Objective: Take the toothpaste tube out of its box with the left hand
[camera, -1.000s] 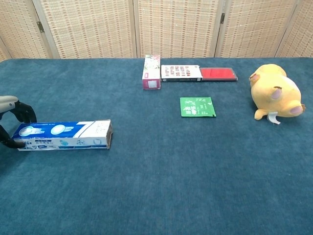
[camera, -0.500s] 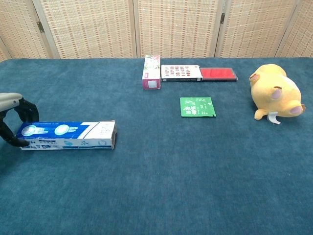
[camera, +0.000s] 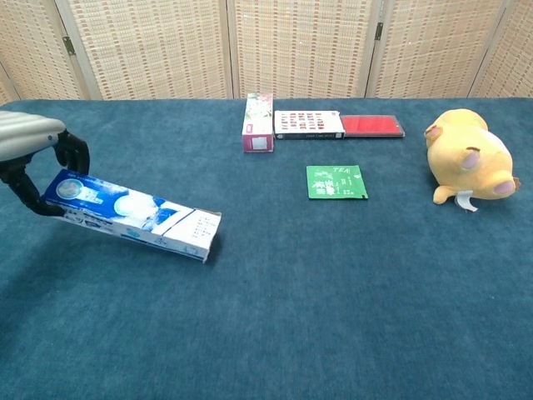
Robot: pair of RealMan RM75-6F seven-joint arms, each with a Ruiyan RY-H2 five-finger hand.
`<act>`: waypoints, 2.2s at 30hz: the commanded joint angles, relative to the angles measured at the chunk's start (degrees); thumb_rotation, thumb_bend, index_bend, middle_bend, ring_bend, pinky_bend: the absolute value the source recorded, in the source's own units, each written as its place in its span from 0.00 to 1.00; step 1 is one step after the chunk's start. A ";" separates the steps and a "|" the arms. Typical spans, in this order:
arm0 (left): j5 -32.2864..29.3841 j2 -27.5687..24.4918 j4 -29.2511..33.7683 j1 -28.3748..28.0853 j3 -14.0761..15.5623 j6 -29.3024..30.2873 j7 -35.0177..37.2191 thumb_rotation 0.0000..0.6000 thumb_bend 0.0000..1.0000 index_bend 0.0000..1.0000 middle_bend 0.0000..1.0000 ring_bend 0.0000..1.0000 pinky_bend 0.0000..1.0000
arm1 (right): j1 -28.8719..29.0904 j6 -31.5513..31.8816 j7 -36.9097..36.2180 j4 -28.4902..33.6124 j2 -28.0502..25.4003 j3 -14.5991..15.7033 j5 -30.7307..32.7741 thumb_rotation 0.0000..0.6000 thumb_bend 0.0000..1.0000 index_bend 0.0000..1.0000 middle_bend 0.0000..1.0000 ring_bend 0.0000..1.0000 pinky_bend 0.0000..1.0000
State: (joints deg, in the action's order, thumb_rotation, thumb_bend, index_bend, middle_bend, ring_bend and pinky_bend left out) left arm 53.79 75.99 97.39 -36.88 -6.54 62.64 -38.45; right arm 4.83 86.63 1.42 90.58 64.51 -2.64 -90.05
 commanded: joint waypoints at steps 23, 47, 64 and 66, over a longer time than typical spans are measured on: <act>0.22 -7.67 23.50 -6.68 0.26 20.25 -39.64 1.00 0.21 0.46 0.50 0.31 0.01 | -0.36 2.03 0.85 -0.74 1.07 0.62 -2.73 1.00 0.20 0.00 0.00 0.00 0.00; -2.59 -4.99 32.68 -13.41 -1.07 29.16 -59.31 1.00 0.21 0.45 0.48 0.30 0.00 | -1.28 4.36 -1.92 -1.15 0.19 1.04 -4.43 1.00 0.20 0.00 0.00 0.00 0.00; -4.34 -26.00 35.05 -10.72 -3.72 22.29 -42.60 1.00 0.21 0.48 0.48 0.30 0.03 | -0.83 3.00 -0.83 -1.05 0.61 0.71 -3.45 1.00 0.20 0.00 0.00 0.00 0.00; -4.60 -27.39 34.98 -10.42 -3.77 21.54 -40.89 1.00 0.21 0.48 0.48 0.30 0.03 | -0.75 2.76 -0.59 -0.97 0.65 0.67 -3.26 1.00 0.20 0.00 0.00 0.00 0.00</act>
State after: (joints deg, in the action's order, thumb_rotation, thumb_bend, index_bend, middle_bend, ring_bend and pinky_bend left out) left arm 49.38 49.73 132.60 -47.85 -10.16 85.20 -80.69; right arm 4.06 89.41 0.80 89.59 65.14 -1.97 -93.35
